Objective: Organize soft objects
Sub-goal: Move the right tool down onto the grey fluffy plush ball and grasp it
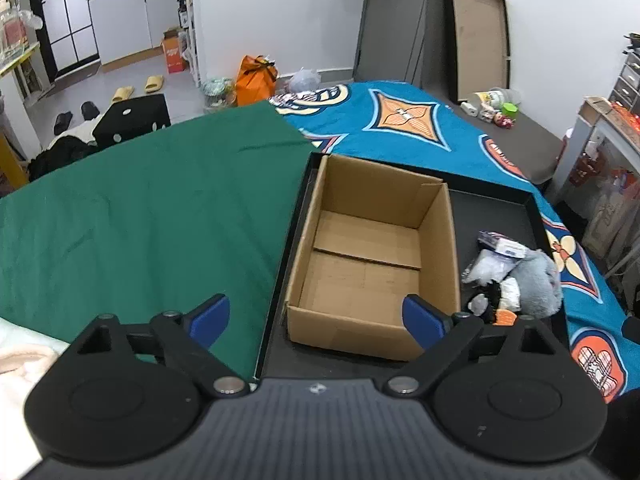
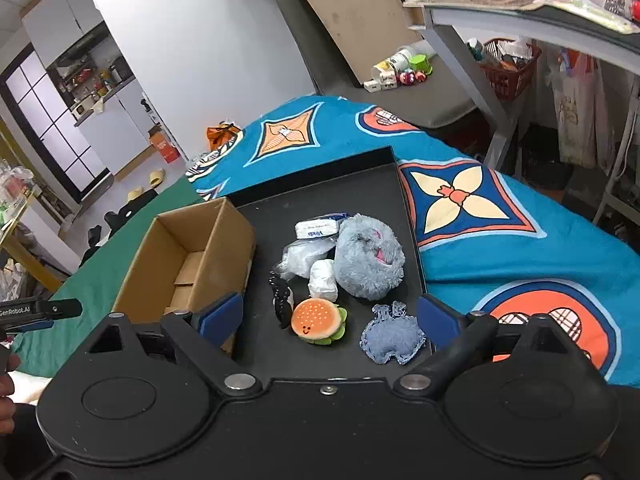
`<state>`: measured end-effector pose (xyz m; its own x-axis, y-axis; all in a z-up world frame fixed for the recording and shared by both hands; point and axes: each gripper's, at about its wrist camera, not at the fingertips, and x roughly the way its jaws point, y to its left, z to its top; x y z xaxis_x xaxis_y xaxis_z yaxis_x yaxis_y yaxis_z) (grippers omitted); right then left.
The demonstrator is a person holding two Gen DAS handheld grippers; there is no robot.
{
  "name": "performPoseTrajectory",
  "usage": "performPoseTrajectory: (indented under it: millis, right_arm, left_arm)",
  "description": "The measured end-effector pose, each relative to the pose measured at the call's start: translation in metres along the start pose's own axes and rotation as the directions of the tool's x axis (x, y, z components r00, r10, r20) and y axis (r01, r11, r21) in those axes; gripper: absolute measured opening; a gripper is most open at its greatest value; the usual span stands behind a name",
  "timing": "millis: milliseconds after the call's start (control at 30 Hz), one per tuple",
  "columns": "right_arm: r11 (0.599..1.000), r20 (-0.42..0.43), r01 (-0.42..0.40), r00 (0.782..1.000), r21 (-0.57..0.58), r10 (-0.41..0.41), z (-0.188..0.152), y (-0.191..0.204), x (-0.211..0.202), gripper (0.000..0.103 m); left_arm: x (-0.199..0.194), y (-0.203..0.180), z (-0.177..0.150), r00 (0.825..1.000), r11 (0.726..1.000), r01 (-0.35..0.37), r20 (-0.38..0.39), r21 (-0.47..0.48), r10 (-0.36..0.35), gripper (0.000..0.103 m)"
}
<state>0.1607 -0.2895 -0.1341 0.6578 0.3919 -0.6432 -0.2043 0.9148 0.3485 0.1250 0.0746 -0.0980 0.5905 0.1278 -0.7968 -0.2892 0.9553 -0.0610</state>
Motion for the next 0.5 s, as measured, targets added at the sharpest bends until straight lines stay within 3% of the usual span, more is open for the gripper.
performPoseTrajectory:
  millis: [200,500]
  right_arm:
    - [1.0,-0.005,-0.001,1.0,0.021,0.001,0.002,-0.005,0.021,0.091]
    - [0.994,0.001,0.024,1.0,0.102,-0.024,0.001,-0.022,0.056,0.091]
  left_arm:
    - [0.021,0.009,0.001,1.0,1.0,-0.011,-0.029,-0.02,0.011,0.081]
    - [0.049,0.008,0.003,0.998,0.999,-0.045,-0.046,-0.027,0.044,0.074]
